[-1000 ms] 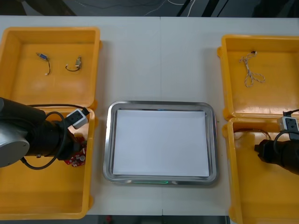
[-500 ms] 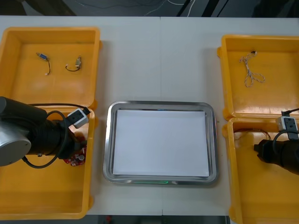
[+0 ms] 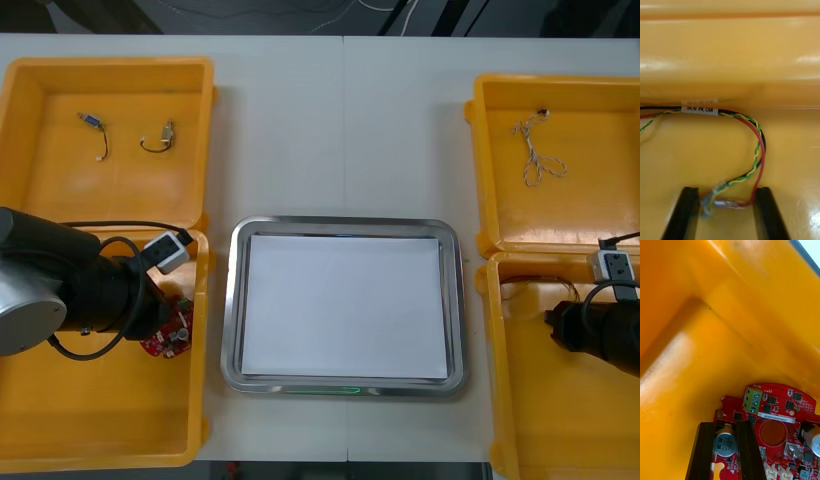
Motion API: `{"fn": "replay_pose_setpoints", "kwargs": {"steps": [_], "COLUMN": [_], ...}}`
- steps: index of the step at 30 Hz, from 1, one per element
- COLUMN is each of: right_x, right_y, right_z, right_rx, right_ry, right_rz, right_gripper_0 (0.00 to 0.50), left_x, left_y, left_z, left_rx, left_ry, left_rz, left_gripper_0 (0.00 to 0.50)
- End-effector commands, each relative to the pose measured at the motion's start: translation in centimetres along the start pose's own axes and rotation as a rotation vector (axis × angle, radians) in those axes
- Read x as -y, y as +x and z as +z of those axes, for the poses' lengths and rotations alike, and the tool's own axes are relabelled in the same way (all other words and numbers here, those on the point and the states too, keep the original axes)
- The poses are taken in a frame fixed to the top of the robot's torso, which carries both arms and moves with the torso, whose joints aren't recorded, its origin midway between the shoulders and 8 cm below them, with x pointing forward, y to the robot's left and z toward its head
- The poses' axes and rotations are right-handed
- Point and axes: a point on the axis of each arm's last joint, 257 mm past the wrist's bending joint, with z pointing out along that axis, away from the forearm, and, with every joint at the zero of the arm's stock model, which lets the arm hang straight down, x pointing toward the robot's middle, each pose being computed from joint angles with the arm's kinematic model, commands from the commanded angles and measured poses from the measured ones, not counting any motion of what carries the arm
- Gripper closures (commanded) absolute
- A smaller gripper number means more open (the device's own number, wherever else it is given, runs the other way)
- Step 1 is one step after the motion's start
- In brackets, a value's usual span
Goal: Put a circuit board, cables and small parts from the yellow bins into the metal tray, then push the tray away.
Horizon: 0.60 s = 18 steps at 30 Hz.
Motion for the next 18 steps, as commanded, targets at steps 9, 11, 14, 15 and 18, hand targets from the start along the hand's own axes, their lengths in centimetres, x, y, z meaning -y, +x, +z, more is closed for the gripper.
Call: {"fn": "replay_pose_setpoints", "kwargs": {"steps": [9, 11, 14, 15, 18], "right_x": [-0.6, -0.6, -0.7, -0.7, -0.6], "right_y": [3.6, 3.4, 2.7, 2.4, 2.1], "right_z": [0.7, 0.6, 0.2, 0.1, -0.3], "right_rx": [-0.054, -0.049, -0.032, -0.024, -0.019], "right_ry": [-0.015, -0.013, -0.013, -0.013, -0.010], "right_rz": [-0.040, -0.046, -0.050, -0.052, -0.066], "right_gripper_0": [0.500, 0.500, 0.500, 0.500, 0.500], "left_x": [-1.9, -1.9, -1.9, -2.0, -2.2], "left_y": [-0.2, -0.3, -0.2, -0.3, -0.5], "left_z": [-1.4, -1.6, -1.9, -2.1, -2.5], "left_rx": [0.002, 0.003, 0.001, 0.003, 0.002], "left_ry": [-0.025, -0.023, -0.025, -0.027, -0.028], "left_rz": [0.173, 0.181, 0.188, 0.190, 0.188], "left_gripper_0": [0.500, 0.500, 0.500, 0.500, 0.500]}}
